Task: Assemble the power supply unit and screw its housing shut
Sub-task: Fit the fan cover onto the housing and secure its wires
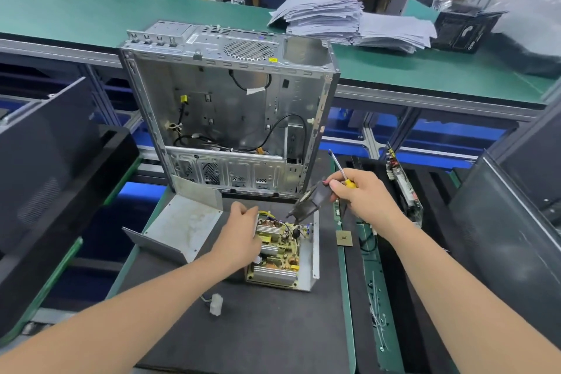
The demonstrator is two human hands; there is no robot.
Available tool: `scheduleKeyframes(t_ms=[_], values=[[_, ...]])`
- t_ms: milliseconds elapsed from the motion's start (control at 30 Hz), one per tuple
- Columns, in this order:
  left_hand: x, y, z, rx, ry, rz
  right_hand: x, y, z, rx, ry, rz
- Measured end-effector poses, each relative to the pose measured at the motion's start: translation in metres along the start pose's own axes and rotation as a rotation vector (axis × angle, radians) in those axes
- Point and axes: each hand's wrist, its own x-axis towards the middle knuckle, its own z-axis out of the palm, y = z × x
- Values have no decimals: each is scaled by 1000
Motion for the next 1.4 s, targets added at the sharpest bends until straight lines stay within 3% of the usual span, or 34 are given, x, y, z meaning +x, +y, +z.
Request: scheduleKeyframes(t_ms=[233,400,500,567,667,733,800,933,1067,1233,1400], values=[[35,-1,-11,-27,-10,230,-1,6,-7,155,-89,55],[53,3,-18,-23,-113,339,-4,11,-1,271,-197,75],[52,10,-25,-20,-115,340,-5,15,6,317,-247,104],[44,18,-36,-197,-84,306,-4,18,10,343,-279,142],[25,26,-54,-718,-305,250,-3,21,20,410,-328,222],[13,26,-60,-681,-488,296,-1,21,30,475,-369,281],[7,20,-54,-516,-486,354,1,20,41,500,-412,323],[4,9,-45,-506,-371,286,6,21,52,422,-486,318],[-3,0,-49,-466,-304,126,9,26,43,138,-584,226],[-6,-4,-49,-590,-425,7,13,32,31,74,-731,295],[-6,-4,-48,-826,-495,-123,11,38,35,239,-776,417]])
